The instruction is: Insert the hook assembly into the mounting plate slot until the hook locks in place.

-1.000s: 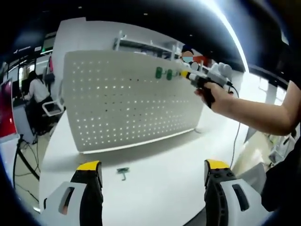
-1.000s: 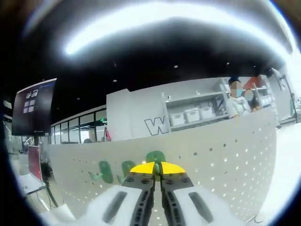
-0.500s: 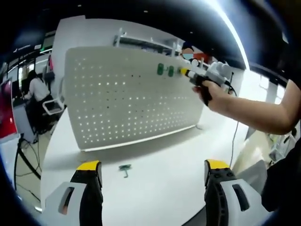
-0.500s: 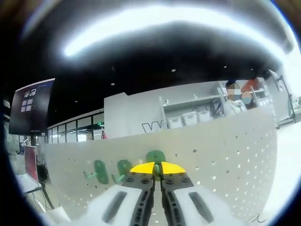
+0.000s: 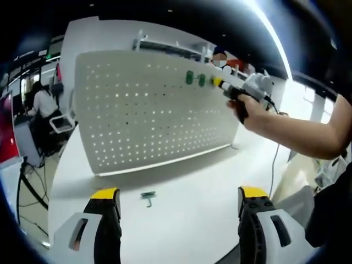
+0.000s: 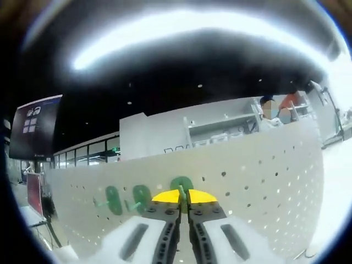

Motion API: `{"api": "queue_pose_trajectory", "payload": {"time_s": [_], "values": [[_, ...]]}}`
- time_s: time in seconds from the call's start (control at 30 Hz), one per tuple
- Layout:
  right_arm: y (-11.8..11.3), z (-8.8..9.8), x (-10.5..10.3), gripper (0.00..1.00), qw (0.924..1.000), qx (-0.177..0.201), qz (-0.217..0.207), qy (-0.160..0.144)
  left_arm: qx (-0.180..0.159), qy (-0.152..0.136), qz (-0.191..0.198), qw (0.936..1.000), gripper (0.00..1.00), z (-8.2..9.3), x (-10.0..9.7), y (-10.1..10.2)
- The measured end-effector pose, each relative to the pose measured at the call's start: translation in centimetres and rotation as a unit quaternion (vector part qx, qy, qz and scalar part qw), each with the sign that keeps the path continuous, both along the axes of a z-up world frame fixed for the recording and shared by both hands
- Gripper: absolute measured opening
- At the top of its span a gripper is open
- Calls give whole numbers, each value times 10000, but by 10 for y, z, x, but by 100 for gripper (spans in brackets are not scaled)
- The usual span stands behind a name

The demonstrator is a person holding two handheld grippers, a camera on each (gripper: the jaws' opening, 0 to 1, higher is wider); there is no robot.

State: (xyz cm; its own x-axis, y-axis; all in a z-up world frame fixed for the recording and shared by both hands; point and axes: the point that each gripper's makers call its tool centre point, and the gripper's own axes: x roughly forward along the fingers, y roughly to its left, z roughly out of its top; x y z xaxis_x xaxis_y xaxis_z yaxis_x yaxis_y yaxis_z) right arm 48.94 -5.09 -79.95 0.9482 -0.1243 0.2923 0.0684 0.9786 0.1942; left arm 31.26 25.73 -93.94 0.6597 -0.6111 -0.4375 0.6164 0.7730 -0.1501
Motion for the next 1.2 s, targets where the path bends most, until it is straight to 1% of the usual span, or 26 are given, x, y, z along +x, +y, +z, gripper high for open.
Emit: {"api": "queue_pose_trajectory", "payload": {"time_s": [0.03, 0.1, 0.27, 0.33, 0.37, 0.4, 0.57, 0.77, 0.8, 0.87, 0.97, 1.17, 1.2], "values": [[0, 0, 0, 0, 9999, 107, 10, -61, 3, -1, 4, 10000, 89, 0, 1, 0], [1, 0, 0, 0, 9999, 108, 6, -83, -6, -1, 5, 10000, 89, 0, 1, 0], [3, 0, -2, 0, 10000, -92, -8, -15, -15, -1, 18, 10000, 88, 0, 2, 0], [4, 0, -2, 0, 9997, -237, 14, 86, -13, 13, 26, 10000, 88, -1, 1, 1], [4, 0, -2, 0, 9988, -428, 5, 223, -2, 23, 26, 10000, 88, -2, 1, 1], [5, 0, -1, 0, 9985, -488, 12, 255, 3, 33, 29, 10000, 88, -3, 0, 1], [6, 0, -1, 1, 9971, -630, 57, 412, -30, 62, 57, 10000, 87, -4, 0, 1], [6, -1, 0, 1, 9940, -839, 85, 702, -32, 70, 101, 9999, 86, -3, -1, 5], [6, -2, 1, 1, 9918, -958, 73, 847, -33, 72, 112, 9999, 85, -3, -1, 5], [7, -2, 1, 1, 9889, -1075, 45, 1029, -31, 70, 113, 9999, 85, -3, -1, 6], [6, -2, 3, 1, 9864, -1127, 65, 1195, -4, 61, 99, 9999, 85, -3, -2, 6], [5, -3, 4, 1, 9839, -1161, 144, 1348, -40, 97, 58, 9999, 85, -4, -5, 3], [5, -3, 3, 1, 9827, -1212, 155, 1395, -40, 113, 65, 9999, 85, -5, -5, 3]]}}
